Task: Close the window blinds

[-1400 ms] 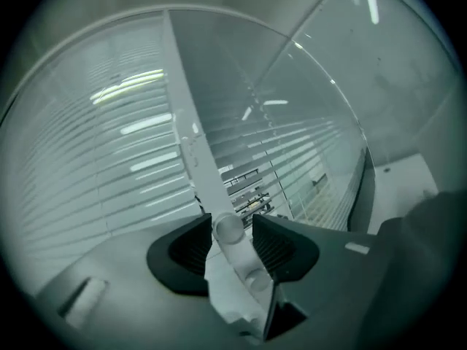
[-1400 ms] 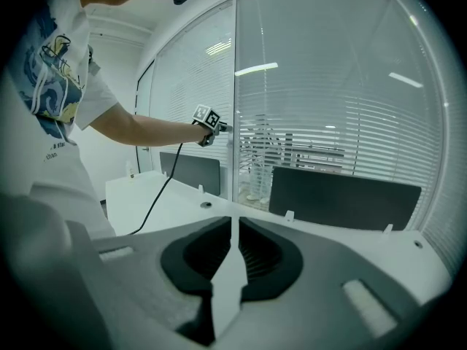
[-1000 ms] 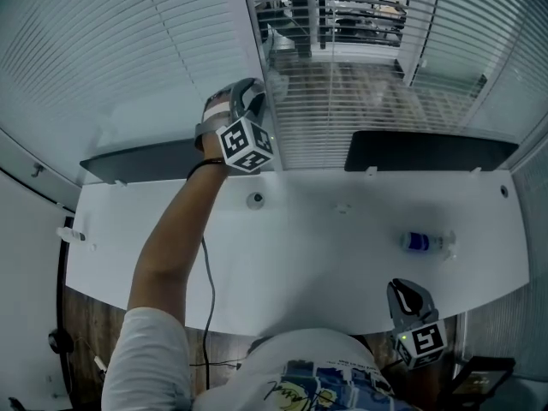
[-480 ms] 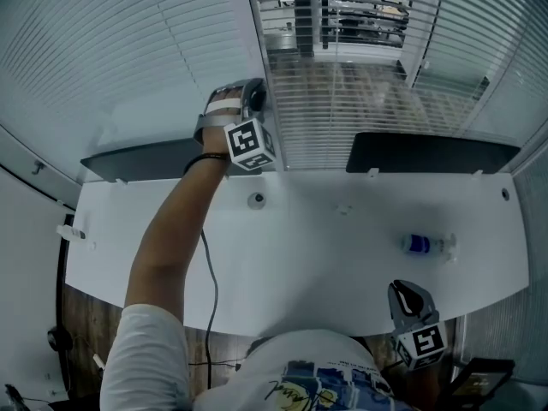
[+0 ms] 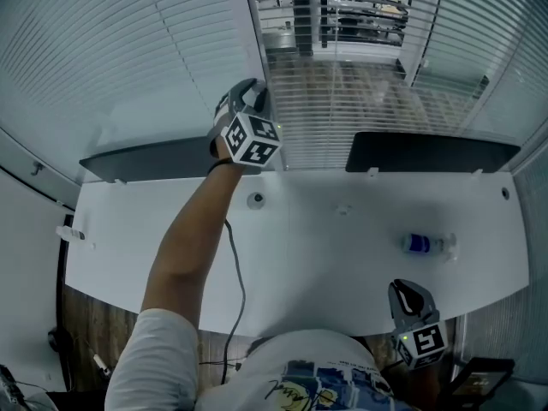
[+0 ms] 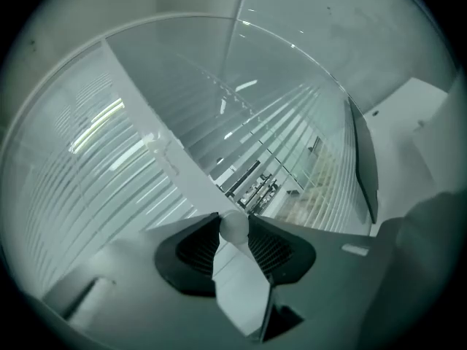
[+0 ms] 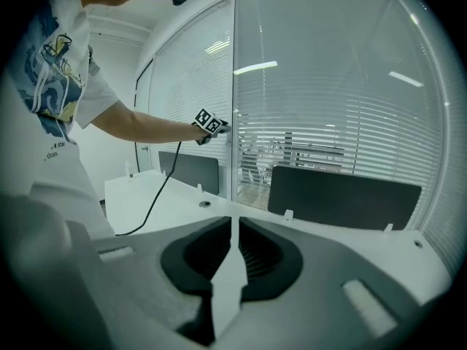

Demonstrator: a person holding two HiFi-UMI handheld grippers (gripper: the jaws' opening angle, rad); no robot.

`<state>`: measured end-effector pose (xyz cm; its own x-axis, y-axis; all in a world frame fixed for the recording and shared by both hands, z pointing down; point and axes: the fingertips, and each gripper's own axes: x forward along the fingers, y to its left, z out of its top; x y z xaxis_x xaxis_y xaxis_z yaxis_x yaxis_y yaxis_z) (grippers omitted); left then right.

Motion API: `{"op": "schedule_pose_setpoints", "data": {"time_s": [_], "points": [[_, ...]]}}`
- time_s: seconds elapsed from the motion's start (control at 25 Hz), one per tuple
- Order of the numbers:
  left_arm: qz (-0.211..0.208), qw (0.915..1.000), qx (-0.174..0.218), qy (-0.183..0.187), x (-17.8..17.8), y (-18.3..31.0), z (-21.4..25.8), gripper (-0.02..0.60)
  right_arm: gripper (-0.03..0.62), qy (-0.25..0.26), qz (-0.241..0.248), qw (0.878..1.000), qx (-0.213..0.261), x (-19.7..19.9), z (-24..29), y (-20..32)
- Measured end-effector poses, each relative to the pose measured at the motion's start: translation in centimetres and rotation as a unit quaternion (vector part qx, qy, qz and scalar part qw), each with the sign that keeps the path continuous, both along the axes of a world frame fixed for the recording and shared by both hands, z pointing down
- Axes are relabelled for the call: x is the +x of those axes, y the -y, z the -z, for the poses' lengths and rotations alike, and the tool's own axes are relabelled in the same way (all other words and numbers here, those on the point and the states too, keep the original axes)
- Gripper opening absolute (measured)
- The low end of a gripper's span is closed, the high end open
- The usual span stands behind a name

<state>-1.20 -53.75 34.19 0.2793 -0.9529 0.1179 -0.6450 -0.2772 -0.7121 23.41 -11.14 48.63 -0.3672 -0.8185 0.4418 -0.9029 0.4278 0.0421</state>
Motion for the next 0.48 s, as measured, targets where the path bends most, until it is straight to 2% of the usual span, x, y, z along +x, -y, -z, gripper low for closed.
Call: {"op": "schedule_pose_setpoints", "data": {"time_s": [0.16, 0.28, 0.36, 0.48], "points": [[0.014, 0.9955, -0.024, -0.091, -0.3, 0.0, 0.2, 0.124, 0.021, 0.003, -0.001, 1.0, -0.005, -0.1, -0.1, 0.0], [0.025, 0.9852, -0.042, -0.164, -0.6, 0.0, 0.4, 0.124, 0.021, -0.001, 0.001, 1.0, 0.0, -0.1, 0.0, 0.2], [0.031, 0.9745, -0.054, -0.216, -0.8, 0.0, 0.4, 0.124, 0.021, -0.001, 0.002, 1.0, 0.001, -0.1, 0.0, 0.2], [0.038, 0.9497, -0.074, -0.302, -1.2, 0.0, 0.6, 0.123, 0.021, 0.003, 0.0, 1.0, 0.004, -0.1, 0.1, 0.1]]}}
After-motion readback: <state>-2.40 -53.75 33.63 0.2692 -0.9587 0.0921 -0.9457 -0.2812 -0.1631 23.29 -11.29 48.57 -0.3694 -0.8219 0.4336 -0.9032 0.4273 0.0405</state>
